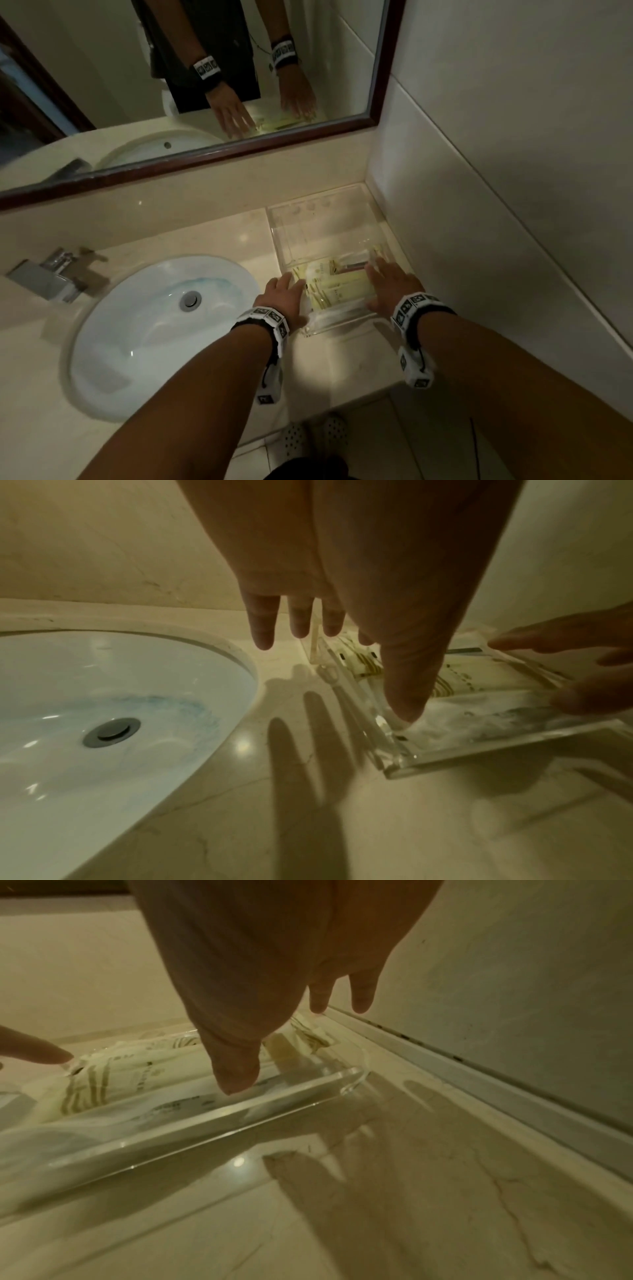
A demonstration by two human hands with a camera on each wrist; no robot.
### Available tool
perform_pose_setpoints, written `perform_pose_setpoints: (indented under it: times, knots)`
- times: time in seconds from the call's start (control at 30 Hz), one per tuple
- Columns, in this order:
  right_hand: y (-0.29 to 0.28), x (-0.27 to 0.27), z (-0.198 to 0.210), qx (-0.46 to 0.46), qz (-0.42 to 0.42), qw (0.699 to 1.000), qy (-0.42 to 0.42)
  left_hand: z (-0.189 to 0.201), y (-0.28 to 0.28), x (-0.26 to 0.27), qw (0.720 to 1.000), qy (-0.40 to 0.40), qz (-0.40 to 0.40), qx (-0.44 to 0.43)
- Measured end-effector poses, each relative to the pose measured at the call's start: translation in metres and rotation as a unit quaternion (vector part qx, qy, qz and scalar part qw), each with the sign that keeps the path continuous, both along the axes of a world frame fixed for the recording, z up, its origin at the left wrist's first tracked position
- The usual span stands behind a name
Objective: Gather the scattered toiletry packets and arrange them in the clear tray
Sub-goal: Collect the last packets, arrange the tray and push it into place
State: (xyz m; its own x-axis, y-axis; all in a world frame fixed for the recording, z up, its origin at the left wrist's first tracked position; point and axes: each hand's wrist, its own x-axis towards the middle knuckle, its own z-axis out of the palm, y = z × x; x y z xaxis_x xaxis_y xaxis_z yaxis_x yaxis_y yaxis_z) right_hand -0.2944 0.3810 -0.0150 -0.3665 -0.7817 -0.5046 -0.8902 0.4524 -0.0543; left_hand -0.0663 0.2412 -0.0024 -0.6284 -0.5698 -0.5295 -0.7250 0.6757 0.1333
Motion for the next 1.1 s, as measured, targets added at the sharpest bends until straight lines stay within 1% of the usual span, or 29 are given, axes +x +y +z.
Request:
perform_pose_setpoints:
  times: [0.13, 0.27, 0.37, 0.47, 0.7, 0.87, 1.1]
  knots:
    - [0.001, 0.005, 0.003, -0.003, -0.009, 1.000, 0.008, -0.005, 0.001, 0.001, 1.000, 0.006, -0.003, -0.011]
    - [-0.003, 0.005, -0.002, -0.015, -0.006, 1.000, 0.003, -0.008, 0.004, 0.000, 1.000, 0.014, 0.021, -0.005]
    - [0.000, 0.002, -0.007, -0.032, -0.005, 0.999, 0.007, 0.000, 0.004, -0.007, 0.999, 0.031, 0.032, -0.014]
    - [0.007, -0.005, -0.009, -0.010, 0.014, 1.000, -0.002, 0.008, 0.011, -0.015, 0.998, 0.042, 0.035, -0.031]
    - [0.012, -0.018, 0.002, 0.033, 0.082, 0.996, -0.027, 0.007, 0.030, -0.032, 1.000, 0.010, 0.017, -0.024]
    - [0.022, -0.021, 0.004, 0.058, 0.104, 0.993, -0.019, 0.005, 0.034, -0.032, 1.000, -0.009, 0.023, -0.014]
    - [0.011, -0.016, 0.010, 0.031, 0.129, 0.991, 0.008, 0.005, 0.030, -0.025, 0.999, -0.023, 0.006, -0.027]
